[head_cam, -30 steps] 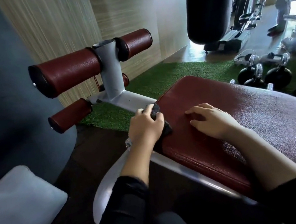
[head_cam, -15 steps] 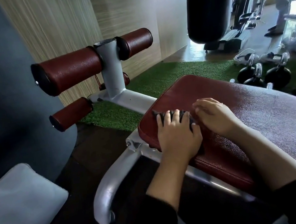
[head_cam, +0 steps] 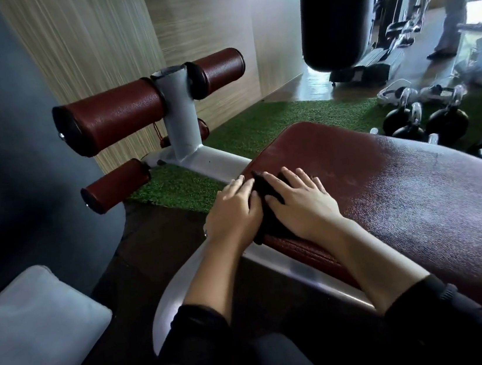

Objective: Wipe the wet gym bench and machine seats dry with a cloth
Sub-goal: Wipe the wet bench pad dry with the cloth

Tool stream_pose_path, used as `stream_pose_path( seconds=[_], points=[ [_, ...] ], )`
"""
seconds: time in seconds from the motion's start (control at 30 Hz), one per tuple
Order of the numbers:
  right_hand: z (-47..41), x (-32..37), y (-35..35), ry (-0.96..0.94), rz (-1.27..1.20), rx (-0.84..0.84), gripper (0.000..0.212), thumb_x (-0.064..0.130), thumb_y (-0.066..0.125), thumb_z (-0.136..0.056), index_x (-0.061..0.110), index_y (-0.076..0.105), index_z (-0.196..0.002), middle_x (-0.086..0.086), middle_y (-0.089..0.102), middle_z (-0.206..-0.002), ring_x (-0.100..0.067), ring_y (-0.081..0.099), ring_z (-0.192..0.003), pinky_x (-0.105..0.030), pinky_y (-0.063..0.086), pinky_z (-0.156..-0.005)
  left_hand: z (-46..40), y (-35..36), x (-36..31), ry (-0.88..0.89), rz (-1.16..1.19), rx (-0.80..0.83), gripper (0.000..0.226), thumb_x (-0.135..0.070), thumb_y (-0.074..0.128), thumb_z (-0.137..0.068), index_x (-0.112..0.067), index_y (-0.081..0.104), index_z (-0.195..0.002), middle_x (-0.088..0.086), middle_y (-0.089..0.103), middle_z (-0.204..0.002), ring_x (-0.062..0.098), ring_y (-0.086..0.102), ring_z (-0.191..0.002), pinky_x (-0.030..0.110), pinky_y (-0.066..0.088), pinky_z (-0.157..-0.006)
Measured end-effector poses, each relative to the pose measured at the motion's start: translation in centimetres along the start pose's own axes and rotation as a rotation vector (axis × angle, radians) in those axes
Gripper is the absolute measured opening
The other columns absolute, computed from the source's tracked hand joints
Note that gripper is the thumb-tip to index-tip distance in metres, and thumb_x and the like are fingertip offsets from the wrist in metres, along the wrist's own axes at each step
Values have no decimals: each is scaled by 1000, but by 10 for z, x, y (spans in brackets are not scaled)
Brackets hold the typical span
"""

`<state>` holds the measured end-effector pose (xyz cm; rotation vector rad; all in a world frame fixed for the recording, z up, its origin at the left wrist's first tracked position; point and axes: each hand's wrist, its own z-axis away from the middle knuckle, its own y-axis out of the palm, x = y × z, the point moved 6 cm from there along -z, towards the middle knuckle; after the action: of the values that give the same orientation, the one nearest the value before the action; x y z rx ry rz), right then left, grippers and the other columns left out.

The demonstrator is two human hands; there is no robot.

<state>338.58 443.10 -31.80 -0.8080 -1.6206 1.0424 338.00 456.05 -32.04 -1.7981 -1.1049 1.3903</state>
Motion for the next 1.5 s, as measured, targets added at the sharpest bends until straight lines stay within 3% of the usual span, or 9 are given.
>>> stream_pose_path(
  seconds=[0.27,0.4,0.53,0.6,0.67,0.73,0.8,1.1,1.5],
  points=[
    [-6,-15,-3,24,-8,-17,53,47,34,-96,41,18,-146,-4,15,-157,-31,2,-145,-43,-2,-117,-2,4,-8,20,-172,-40,48,-39,34,-101,-26,39,-148,2,30,-157,19,22,-144,34,20,-114],
    [-24,-8,0,-36,-94,-84,53,26,43,-94,26,30,-146,-12,29,-151,-35,15,-141,-45,9,-118,-5,5,-8,59,-174,-136,57,-41,30,-91,-14,60,-131,17,53,-139,33,49,-129,49,36,-106],
    [-22,-10,-4,-39,-180,-36,56,8,47,-88,15,39,-143,-16,32,-148,-35,20,-140,-37,10,-118,-7,6,-12,-34,-194,-11,53,-35,35,-87,-12,66,-123,20,60,-130,37,57,-119,59,45,-95],
    [-15,-11,-11,-27,-183,37,57,3,47,-86,12,39,-142,-19,32,-147,-36,21,-139,-35,12,-117,-7,1,-20,-56,-226,69,50,-32,38,-84,-10,69,-117,21,63,-123,36,62,-113,56,50,-90],
    [-6,-11,-23,-27,-146,132,58,1,45,-86,11,38,-142,-20,34,-146,-37,25,-137,-36,17,-116,-2,-10,-32,-105,-246,144,49,-30,42,-87,-12,64,-126,18,60,-129,32,59,-118,50,48,-96],
    [2,-11,-47,-6,-147,198,57,3,45,-86,12,38,-142,-17,35,-145,-34,28,-135,-33,22,-114,4,-27,-52,-138,-268,243,51,-28,44,-93,-15,48,-142,13,49,-143,26,46,-131,44,36,-108],
    [11,-11,-79,49,-164,237,56,6,46,-88,13,37,-143,-14,34,-146,-31,28,-135,-29,24,-112,6,-47,-75,-149,-295,293,52,-29,42,-96,-18,40,-147,7,45,-146,24,43,-132,40,33,-107],
    [65,10,-245,190,-258,385,52,8,46,-90,13,41,-141,-13,39,-143,-29,38,-133,-31,31,-110,20,-168,-209,-191,-346,466,45,-33,37,-98,-20,45,-140,2,55,-132,24,48,-122,38,35,-100],
    [191,-18,-398,528,-291,232,40,17,47,-95,14,48,-134,-13,44,-138,-30,42,-128,-31,35,-106,63,-241,-379,2,-336,661,44,-34,36,-98,-22,45,-139,1,53,-135,23,46,-126,39,32,-101]
  ],
)
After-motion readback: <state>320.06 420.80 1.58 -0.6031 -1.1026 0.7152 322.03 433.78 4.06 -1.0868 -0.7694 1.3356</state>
